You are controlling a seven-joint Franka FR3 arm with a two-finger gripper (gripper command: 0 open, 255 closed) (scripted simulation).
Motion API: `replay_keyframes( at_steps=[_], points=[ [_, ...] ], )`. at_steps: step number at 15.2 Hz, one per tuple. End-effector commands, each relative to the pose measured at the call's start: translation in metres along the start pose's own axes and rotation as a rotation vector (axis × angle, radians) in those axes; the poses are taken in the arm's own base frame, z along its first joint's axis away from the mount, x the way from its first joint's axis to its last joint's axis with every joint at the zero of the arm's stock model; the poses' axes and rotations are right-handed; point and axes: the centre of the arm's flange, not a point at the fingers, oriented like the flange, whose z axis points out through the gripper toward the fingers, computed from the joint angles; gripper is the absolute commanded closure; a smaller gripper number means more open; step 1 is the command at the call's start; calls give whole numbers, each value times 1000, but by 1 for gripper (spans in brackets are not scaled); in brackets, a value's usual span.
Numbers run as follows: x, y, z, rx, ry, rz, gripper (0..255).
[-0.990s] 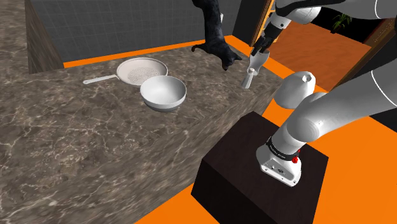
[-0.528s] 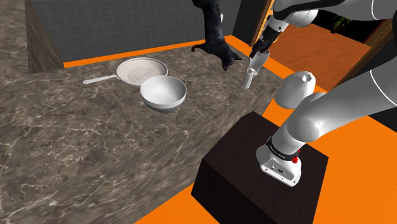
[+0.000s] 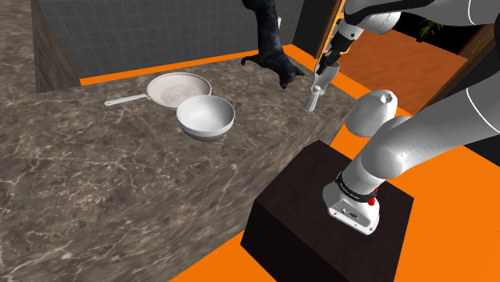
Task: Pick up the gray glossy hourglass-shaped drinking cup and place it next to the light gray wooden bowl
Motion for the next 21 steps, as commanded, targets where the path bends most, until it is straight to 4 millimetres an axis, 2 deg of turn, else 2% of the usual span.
replay_keyframes(
  at_steps=[1, 4, 21],
  points=[
    [0, 0, 1, 0, -2, 1, 255],
    [0, 0, 1, 0, -2, 1, 255],
    [15, -12, -87, 0, -2, 1, 255]
  ],
)
